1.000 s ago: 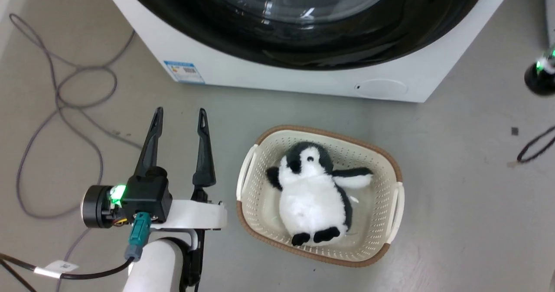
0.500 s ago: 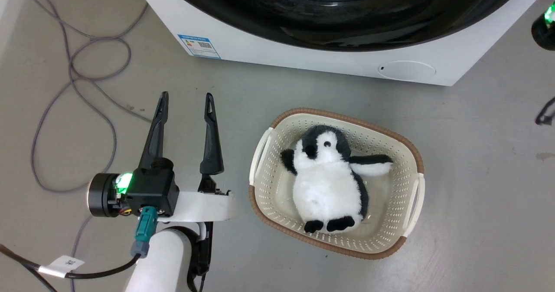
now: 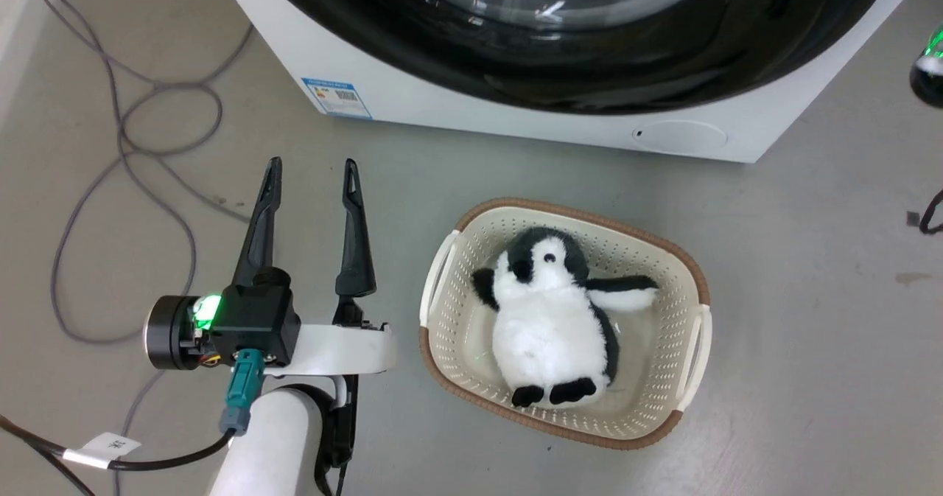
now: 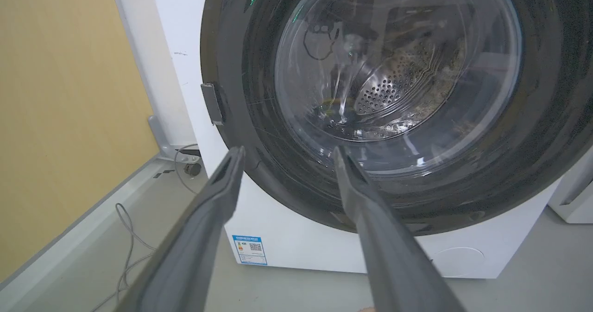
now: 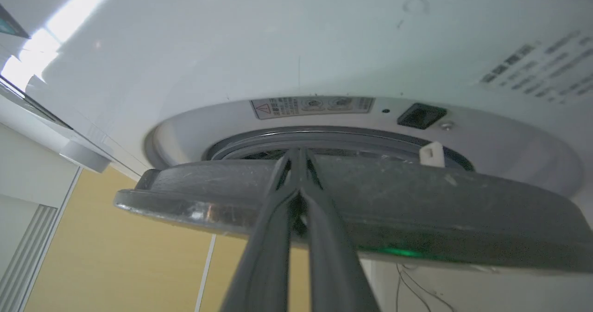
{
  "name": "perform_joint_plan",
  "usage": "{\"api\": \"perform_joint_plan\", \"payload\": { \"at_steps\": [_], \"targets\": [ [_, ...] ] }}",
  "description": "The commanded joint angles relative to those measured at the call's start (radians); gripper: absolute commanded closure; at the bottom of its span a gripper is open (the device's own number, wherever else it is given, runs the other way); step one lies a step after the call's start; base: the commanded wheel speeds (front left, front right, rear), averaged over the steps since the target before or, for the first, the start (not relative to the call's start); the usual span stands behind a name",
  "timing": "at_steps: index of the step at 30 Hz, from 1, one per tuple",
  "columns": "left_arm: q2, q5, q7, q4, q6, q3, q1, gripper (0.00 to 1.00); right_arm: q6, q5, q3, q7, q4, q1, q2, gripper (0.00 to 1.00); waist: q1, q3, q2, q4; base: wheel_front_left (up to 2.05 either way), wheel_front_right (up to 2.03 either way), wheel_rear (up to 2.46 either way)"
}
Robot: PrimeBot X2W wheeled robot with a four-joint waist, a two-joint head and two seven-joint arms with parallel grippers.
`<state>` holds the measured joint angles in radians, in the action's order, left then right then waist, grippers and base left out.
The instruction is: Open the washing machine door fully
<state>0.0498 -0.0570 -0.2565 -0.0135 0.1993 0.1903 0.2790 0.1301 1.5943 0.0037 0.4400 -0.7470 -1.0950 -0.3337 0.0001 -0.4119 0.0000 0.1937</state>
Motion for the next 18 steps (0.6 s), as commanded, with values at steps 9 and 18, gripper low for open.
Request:
{"api": "perform_joint_plan", "payload": {
  "at_steps": [9,18],
  "targets": [
    [0.000,0.007,-0.005,0.011,-0.016,-0.011,-0.009,0.00,0.001,-0.022,0.056,0.047,0.019,0.074,0.061,1.00,-0.0001,0.038,0.0000,-0.021,0.00,0.00,0.00],
    [0.000,0.017,-0.005,0.025,-0.029,-0.028,-0.047,0.00,0.001,-0.021,0.094,0.105,0.104,0.218,0.085,1.00,-0.0001,0.106,0.0000,-0.048,0.00,0.00,0.00]
  ]
}}
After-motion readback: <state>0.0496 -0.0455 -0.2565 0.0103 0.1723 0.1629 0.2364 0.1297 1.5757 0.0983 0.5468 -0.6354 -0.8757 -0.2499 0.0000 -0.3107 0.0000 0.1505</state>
